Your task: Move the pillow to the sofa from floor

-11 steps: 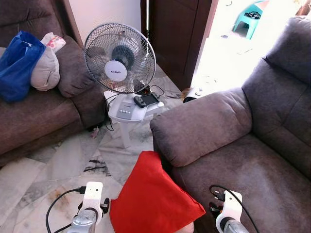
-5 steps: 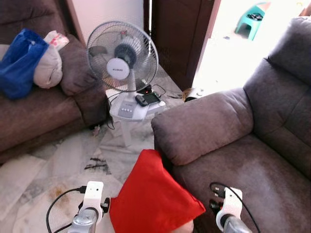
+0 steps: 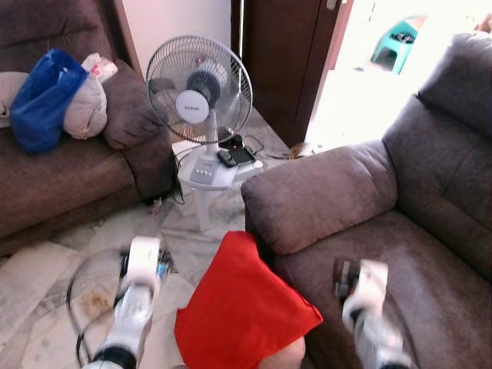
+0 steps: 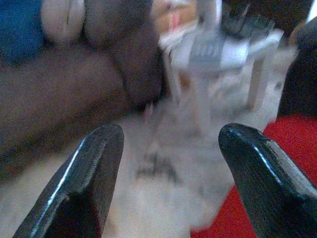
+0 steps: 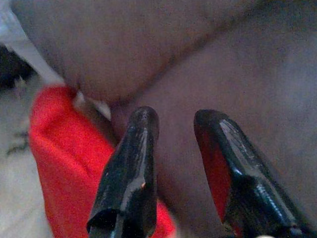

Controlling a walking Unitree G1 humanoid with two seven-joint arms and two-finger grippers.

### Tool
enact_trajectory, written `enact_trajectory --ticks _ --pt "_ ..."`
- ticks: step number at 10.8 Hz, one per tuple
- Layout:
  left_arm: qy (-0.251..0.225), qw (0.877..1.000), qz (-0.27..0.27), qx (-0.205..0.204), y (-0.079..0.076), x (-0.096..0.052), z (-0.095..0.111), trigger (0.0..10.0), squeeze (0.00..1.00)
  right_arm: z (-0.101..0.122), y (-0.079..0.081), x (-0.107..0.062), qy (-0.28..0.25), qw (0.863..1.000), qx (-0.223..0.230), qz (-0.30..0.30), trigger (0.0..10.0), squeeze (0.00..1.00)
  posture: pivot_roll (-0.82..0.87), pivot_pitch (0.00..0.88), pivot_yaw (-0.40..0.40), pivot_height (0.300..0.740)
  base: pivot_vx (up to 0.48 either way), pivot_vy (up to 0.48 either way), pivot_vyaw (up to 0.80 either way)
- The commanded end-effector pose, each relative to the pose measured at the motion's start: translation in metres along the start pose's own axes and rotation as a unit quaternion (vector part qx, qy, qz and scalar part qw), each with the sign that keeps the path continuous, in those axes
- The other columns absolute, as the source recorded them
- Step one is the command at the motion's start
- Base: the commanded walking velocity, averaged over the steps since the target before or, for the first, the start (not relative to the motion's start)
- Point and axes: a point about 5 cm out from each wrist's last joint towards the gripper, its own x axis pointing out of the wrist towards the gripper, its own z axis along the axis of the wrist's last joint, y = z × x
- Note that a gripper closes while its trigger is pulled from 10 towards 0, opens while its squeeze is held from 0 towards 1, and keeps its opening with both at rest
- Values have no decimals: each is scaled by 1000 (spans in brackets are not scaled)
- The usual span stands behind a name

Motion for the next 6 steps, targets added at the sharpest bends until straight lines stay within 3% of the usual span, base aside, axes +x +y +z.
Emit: enact_trajectory --ticks 1,3,6 --pt "-40 999 0 14 0 4 13 10000 0 21 2 6 -46 999 -7 7 10000 0 33 47 -44 682 0 0 0" --pt "-100 995 5 3 -2 12 41 10000 0 57 12 15 -118 993 -4 20 10000 0 28 58 -55 682 0 0 0" --pt "-176 984 29 18 -1 8 69 10000 0 74 27 14 -172 984 -14 49 10000 0 35 42 -57 682 0 0 0"
